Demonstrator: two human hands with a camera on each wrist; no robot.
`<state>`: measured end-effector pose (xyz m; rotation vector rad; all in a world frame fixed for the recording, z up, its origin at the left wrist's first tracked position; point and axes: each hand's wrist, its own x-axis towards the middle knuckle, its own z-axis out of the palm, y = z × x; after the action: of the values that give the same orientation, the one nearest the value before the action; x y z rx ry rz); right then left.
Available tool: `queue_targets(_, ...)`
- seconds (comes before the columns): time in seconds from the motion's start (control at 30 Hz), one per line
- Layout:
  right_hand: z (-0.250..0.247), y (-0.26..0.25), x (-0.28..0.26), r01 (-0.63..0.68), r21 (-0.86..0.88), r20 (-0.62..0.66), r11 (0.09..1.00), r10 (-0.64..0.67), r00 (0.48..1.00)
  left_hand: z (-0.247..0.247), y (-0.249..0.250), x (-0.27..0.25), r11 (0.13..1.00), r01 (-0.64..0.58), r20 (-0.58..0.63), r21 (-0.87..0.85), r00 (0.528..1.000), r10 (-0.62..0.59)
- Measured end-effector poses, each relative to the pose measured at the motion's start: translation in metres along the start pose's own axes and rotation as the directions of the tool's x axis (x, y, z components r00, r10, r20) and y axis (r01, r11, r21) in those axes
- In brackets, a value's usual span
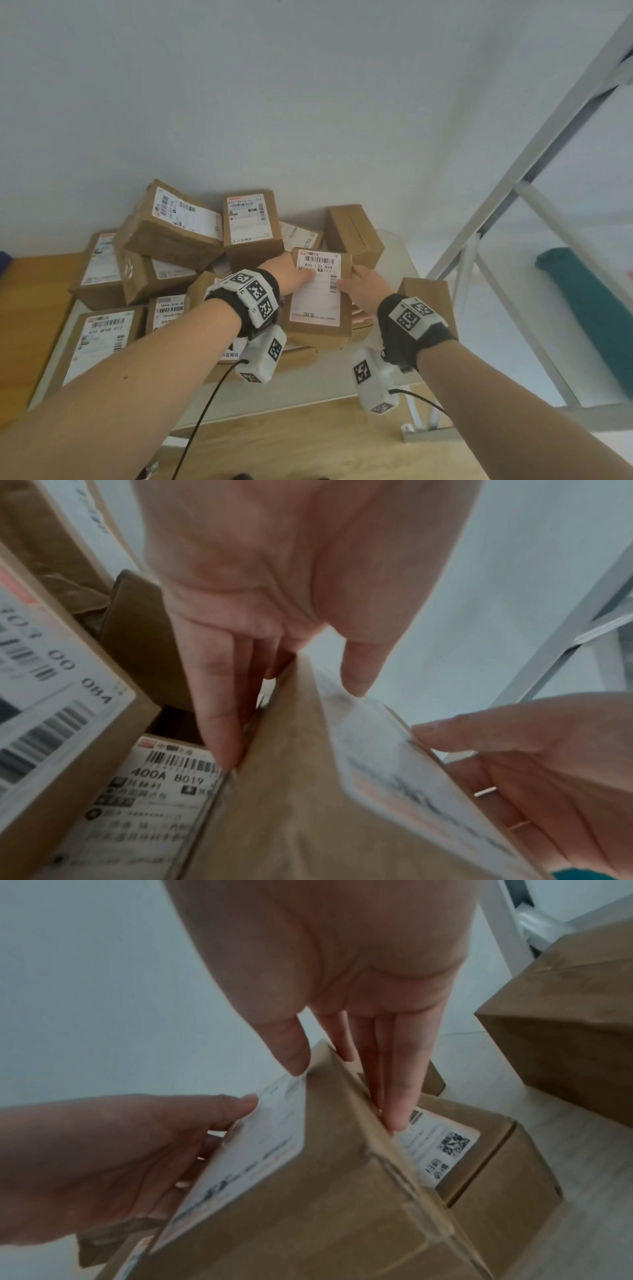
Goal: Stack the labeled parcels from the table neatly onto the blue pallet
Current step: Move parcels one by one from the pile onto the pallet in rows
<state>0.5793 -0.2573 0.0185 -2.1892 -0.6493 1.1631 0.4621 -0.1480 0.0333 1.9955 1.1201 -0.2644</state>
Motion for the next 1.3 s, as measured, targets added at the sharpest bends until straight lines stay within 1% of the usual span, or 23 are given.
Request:
queue_targets(0.1, -0.007, -0.005, -0.008, 0.038, -0.045, -0.027, 0.998, -0.039, 0.999, -0.002, 0.006, -0.009, 0.999, -0.034, -0.003, -0.036, 0.999, 0.034)
queue_targets(0.17, -0.011, -0.011, -0.013, 0.081, -0.074, -0.039, 0.994, -0.084, 0.996, -0.007, 0.011, -0.016, 0.997, -0.064, -0.026, -0.052, 0.998, 0.063)
queue_targets(0.23, -0.017, -0.019, -0.020, 0.123, -0.072, -0.054, 0.990, -0.127, 0.990, -0.014, 0.015, -0.023, 0.994, -0.104, -0.073, -0.029, 0.992, 0.102)
queue_targets(0.3, -0.023, -0.030, -0.027, 0.183, -0.052, -0.073, 0.982, -0.187, 0.980, -0.024, 0.019, -0.032, 0.992, -0.120, -0.138, -0.025, 0.984, 0.116)
queue_targets(0.4, -0.028, -0.047, -0.040, 0.283, -0.056, -0.096, 0.957, -0.288, 0.953, -0.039, 0.022, -0.047, 0.990, -0.119, -0.216, -0.077, 0.971, 0.100)
queue_targets(0.47, -0.024, -0.056, -0.045, 0.338, -0.040, -0.104, 0.940, -0.341, 0.934, -0.048, 0.019, -0.057, 0.993, -0.104, -0.294, -0.054, 0.952, 0.084)
queue_targets(0.53, -0.017, -0.065, -0.049, 0.386, -0.025, -0.110, 0.922, -0.386, 0.916, -0.054, 0.014, -0.069, 0.993, -0.103, -0.353, -0.065, 0.933, 0.074)
queue_targets(0.63, -0.002, -0.075, -0.055, 0.441, -0.025, -0.074, 0.897, -0.442, 0.894, -0.060, 0.001, -0.087, 0.990, -0.071, -0.413, -0.120, 0.911, 0.016)
queue_targets(0.77, 0.026, -0.085, -0.063, 0.500, -0.008, 0.007, 0.866, -0.500, 0.866, -0.063, -0.025, -0.117, 0.991, -0.022, -0.496, -0.136, 0.867, -0.049)
queue_targets(0.87, 0.053, -0.094, -0.073, 0.537, 0.002, 0.050, 0.843, -0.537, 0.842, -0.065, -0.048, -0.141, 0.986, -0.037, -0.547, -0.161, 0.835, -0.058)
queue_targets(0.93, 0.074, -0.101, -0.082, 0.553, 0.003, 0.085, 0.833, -0.551, 0.830, -0.069, -0.068, -0.156, 0.980, -0.034, -0.558, -0.196, 0.826, -0.083)
queue_targets(0.97, 0.086, -0.104, -0.088, 0.558, 0.011, 0.105, 0.830, -0.556, 0.824, -0.071, -0.079, -0.162, 0.976, -0.017, -0.563, -0.216, 0.819, -0.110)
queue_targets(1.07, 0.123, -0.115, -0.107, 0.585, 0.004, 0.162, 0.811, -0.578, 0.800, -0.077, -0.116, -0.186, 0.961, 0.028, -0.597, -0.276, 0.779, -0.195)
queue_targets(1.17, 0.163, -0.128, -0.127, 0.596, 0.016, 0.193, 0.803, -0.587, 0.786, -0.085, -0.153, -0.213, 0.955, 0.025, -0.632, -0.295, 0.744, -0.215)
queue_targets(1.27, 0.208, -0.143, -0.154, 0.619, 0.007, 0.206, 0.785, -0.607, 0.768, -0.096, -0.194, -0.245, 0.953, 0.035, -0.674, -0.301, 0.699, -0.238)
queue_targets(1.3, 0.225, -0.147, -0.162, 0.614, 0.019, 0.209, 0.789, -0.603, 0.770, -0.100, -0.210, -0.257, 0.951, 0.040, -0.684, -0.307, 0.686, -0.250)
